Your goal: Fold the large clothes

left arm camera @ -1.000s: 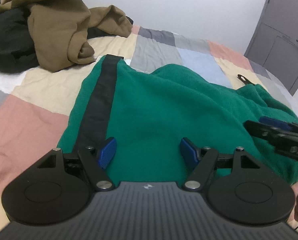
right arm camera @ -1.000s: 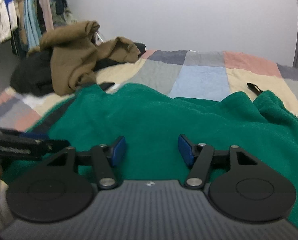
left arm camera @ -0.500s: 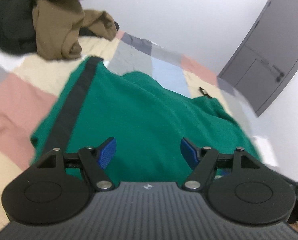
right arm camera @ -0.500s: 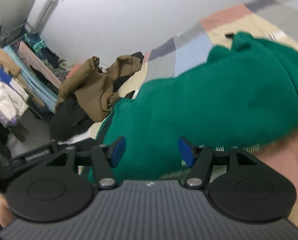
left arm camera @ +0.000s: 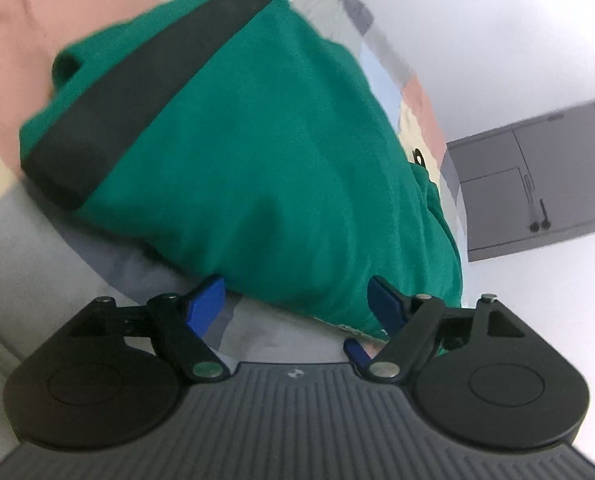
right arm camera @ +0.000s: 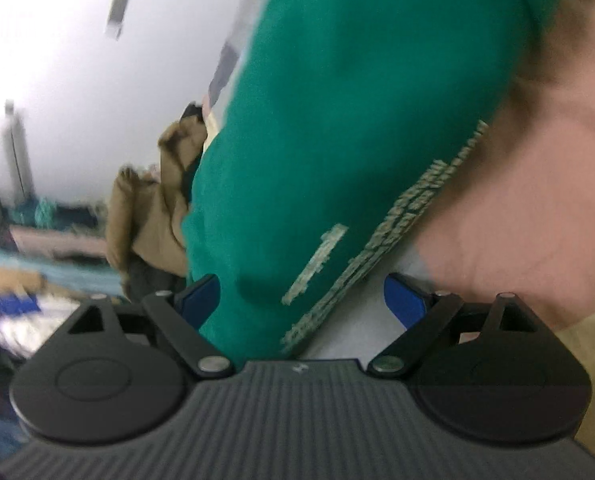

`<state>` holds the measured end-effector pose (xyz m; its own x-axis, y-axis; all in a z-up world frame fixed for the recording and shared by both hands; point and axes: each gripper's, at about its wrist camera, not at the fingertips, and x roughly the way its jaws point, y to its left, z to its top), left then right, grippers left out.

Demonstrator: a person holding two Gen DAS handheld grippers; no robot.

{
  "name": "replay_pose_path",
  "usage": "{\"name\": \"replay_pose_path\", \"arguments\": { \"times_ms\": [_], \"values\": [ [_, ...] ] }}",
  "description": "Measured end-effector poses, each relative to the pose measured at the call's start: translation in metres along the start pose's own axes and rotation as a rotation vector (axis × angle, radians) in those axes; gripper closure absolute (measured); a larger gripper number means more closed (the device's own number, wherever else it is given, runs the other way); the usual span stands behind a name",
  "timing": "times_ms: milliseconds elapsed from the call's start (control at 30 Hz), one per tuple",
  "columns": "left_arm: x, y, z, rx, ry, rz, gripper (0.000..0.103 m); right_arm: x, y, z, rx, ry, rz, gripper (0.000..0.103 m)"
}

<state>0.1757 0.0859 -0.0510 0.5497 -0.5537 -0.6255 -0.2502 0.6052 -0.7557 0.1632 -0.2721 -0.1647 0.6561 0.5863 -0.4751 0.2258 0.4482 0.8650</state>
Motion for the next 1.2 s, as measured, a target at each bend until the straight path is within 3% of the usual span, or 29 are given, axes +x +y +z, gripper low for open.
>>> {"name": "replay_pose_path", "arguments": {
  "times_ms": [300,500,667,833,900,1000,1100,1200],
  "values": [
    [0.015,0.036,0.012,-0.224,0.018,-0.047,0.015,-0.007,-0.015,0.03,0.168,-0.121,0.048,0.012],
    [0.013,0.065,0.018,-0.442,-0.085,-0.149,0.016,-0.035,-0.017,0.038,0.15,-0.262,0.013,0.011],
    [0.017,0.061,0.023,-0.426,-0.145,-0.185,0.017,-0.035,-0.024,0.049,0.17,-0.298,-0.003,0.011],
    [0.019,0.047,0.025,-0.35,-0.175,-0.12,0.041,-0.014,-0.019,0.053,0.129,-0.271,-0.011,0.016],
    [0.012,0.047,0.028,-0.314,-0.184,-0.111,0.06,-0.014,-0.013,0.054,0.076,-0.27,-0.031,0.026],
    [0.003,0.048,0.03,-0.261,-0.213,-0.117,0.076,-0.02,-0.006,0.053,0.016,-0.272,-0.03,0.048],
    [-0.01,0.034,0.025,-0.187,-0.255,-0.112,0.08,-0.031,0.001,0.05,-0.046,-0.282,-0.022,0.06],
    [-0.028,0.025,0.019,-0.136,-0.291,-0.119,0.082,-0.042,0.01,0.043,-0.098,-0.301,-0.013,0.066]
  ]
}}
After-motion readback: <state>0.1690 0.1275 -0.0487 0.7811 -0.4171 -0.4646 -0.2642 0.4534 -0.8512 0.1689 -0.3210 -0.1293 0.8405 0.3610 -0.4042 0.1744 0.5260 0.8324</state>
